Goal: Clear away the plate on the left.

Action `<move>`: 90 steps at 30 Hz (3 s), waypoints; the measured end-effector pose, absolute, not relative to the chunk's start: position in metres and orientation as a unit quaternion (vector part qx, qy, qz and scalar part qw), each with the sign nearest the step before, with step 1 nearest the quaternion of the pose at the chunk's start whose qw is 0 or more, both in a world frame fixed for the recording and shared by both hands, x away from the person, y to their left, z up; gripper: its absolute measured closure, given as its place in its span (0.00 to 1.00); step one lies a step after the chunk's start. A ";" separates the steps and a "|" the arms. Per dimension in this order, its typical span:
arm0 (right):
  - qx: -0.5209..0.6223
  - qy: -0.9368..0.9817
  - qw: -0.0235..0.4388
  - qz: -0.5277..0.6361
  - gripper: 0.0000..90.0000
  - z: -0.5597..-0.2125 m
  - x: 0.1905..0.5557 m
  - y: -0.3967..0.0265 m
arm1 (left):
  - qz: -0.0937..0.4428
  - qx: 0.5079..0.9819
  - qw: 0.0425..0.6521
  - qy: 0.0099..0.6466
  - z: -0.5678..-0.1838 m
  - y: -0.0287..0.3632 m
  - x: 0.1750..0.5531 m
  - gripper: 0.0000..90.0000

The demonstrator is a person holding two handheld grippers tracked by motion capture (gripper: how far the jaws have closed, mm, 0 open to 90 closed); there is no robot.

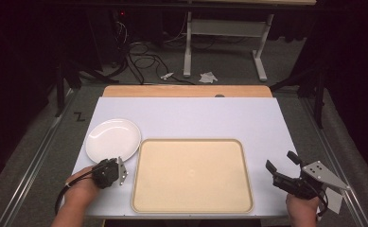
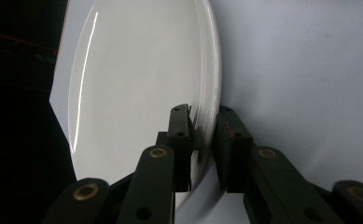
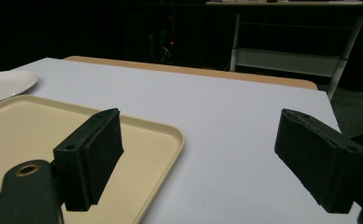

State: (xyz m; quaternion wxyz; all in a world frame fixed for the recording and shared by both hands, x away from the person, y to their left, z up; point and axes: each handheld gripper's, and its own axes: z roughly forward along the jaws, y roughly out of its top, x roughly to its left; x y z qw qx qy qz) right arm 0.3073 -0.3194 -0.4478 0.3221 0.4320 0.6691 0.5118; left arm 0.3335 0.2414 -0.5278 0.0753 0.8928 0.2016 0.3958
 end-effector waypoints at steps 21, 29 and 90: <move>0.432 0.665 0.322 0.516 0.18 -0.447 0.309 -0.322 | 0.444 0.869 0.074 0.205 -0.504 0.238 0.333 0.97; 0.434 0.663 0.325 0.516 0.18 -0.446 0.308 -0.323 | 0.454 0.858 0.101 0.218 -0.499 0.244 0.330 0.97; 0.430 0.666 0.322 0.517 0.18 -0.446 0.307 -0.320 | 0.532 0.826 0.166 0.086 -0.451 0.142 0.256 0.95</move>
